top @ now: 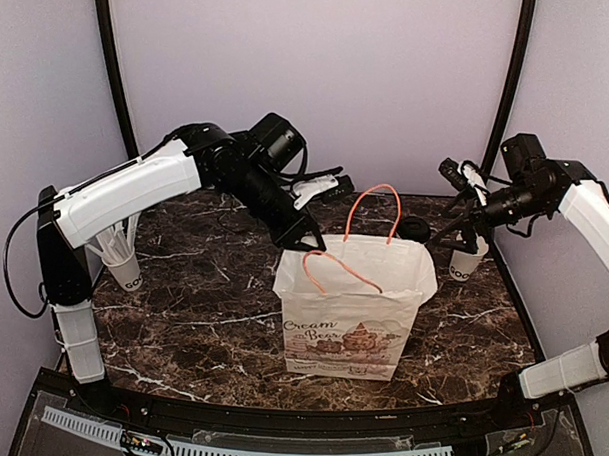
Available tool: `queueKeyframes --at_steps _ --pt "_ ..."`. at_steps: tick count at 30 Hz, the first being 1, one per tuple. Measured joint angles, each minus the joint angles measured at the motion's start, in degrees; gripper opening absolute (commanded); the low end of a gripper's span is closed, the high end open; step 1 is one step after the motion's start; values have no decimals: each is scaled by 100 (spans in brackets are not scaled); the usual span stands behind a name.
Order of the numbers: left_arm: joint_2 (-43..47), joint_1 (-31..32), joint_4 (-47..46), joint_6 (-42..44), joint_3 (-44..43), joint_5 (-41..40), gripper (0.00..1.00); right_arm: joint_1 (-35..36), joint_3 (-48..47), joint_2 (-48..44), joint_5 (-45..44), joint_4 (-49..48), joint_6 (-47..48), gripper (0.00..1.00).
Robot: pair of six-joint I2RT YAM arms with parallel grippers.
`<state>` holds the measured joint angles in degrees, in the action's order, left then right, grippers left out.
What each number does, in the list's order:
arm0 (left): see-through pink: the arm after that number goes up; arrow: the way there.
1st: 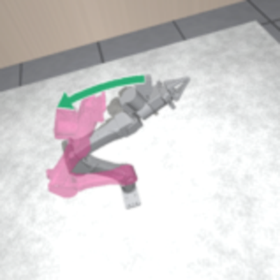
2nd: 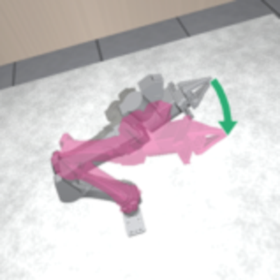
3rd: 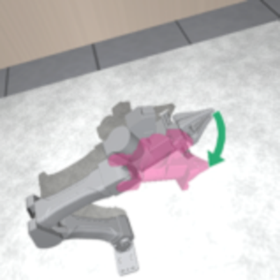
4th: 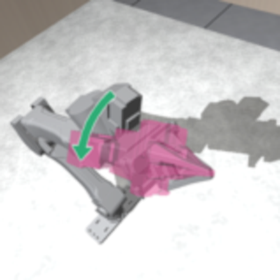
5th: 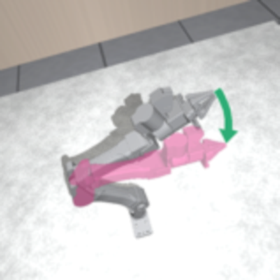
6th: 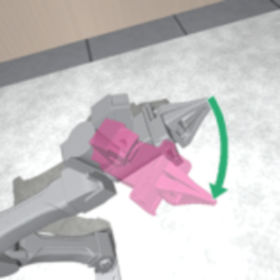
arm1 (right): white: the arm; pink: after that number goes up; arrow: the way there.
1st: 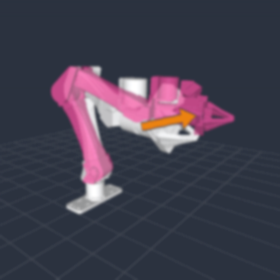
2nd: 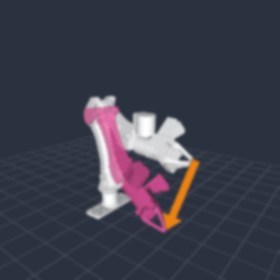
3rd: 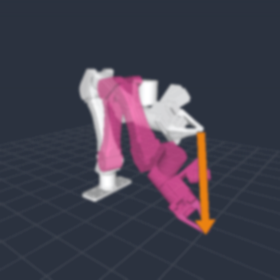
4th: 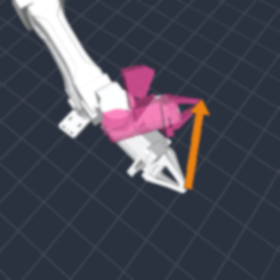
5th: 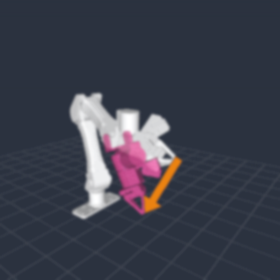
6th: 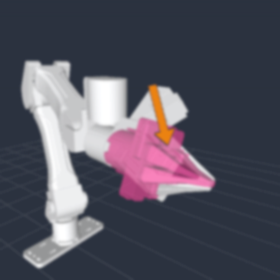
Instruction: Pack the takeout coffee
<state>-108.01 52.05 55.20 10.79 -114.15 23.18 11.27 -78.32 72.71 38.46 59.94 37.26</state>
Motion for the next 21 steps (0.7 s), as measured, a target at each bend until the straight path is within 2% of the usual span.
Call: queueKeyframes --at_steps 6,11,16,21 --pt "243 4 11 271 46 -1003 0 0 0 59 -57 -15 -4 99" --pt "1379 127 -304 566 857 -2155 0 0 15 175 -111 -50 -13 99" --pt "2621 942 -1113 699 2017 -2789 0 0 131 284 -131 -114 -31 99" --pt "2763 1779 -1998 509 3449 -3432 0 0 225 365 -151 -160 -50 99"
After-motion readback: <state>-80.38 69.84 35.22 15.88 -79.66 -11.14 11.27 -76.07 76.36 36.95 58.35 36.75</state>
